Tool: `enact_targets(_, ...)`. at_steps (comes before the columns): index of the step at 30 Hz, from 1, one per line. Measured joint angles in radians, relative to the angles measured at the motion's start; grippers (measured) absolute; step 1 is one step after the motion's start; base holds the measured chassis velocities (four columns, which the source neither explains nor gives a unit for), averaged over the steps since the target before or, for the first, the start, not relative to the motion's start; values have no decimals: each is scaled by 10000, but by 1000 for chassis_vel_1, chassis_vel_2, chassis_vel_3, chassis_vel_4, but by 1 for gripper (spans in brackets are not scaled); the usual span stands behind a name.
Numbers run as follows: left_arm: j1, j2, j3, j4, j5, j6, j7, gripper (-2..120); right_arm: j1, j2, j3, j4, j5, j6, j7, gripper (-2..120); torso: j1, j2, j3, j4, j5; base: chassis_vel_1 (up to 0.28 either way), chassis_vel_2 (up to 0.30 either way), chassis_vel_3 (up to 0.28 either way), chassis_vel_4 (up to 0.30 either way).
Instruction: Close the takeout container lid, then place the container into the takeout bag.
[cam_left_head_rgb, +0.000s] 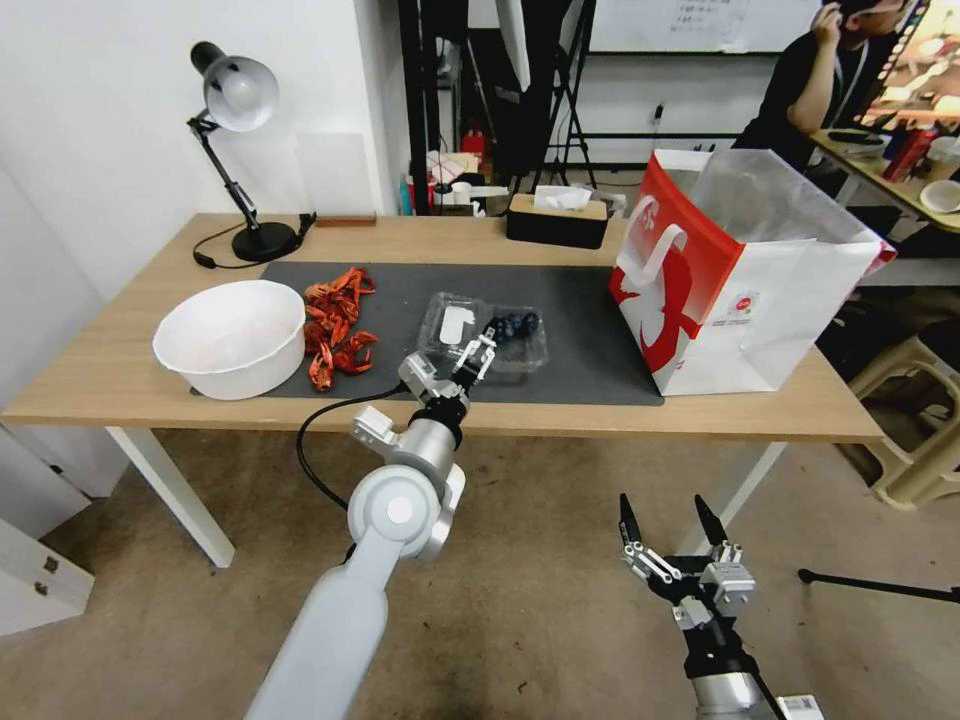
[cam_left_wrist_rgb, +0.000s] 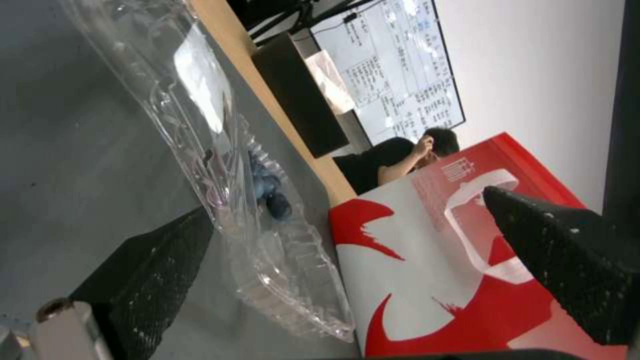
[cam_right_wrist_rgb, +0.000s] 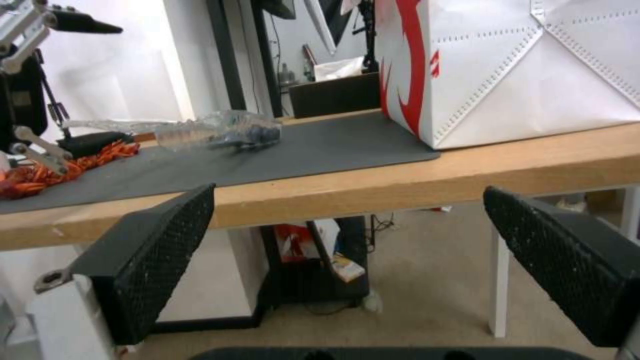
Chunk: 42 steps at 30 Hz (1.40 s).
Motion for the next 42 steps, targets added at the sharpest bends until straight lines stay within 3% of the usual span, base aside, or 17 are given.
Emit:
enact_targets(14, -67, 246, 370, 704, 1798, -249, 1027, 100, -115, 29, 31, 38, -44, 149, -2, 100, 0, 0, 0, -1, 0, 0, 0, 0, 0)
enact_targets(27, -31, 371, 458, 1211, 3462, -451, 1205, 100, -115, 96, -35, 7, -124, 161, -41, 100, 1, 0, 1, 0, 0, 0, 0, 0, 0)
enact_targets(31, -74, 399, 519, 1452, 4268, -749, 1408, 100, -119, 106, -38, -17, -131, 181, -56, 100, 0, 0, 0, 0, 0, 0, 0, 0, 0)
enact_targets(37, -29, 478, 620, 2042, 6480, -1584, 2207, 100, -144, 113, -32, -46, -145, 209, -73, 100, 1, 0, 0, 0, 0, 0, 0, 0, 0)
enact_targets(42, -6, 526, 628, 2336, 7463, -1941, 2515, 100, -142, 110, -33, -59, -160, 211, -75, 100, 0, 0, 0, 0, 0, 0, 0, 0, 0)
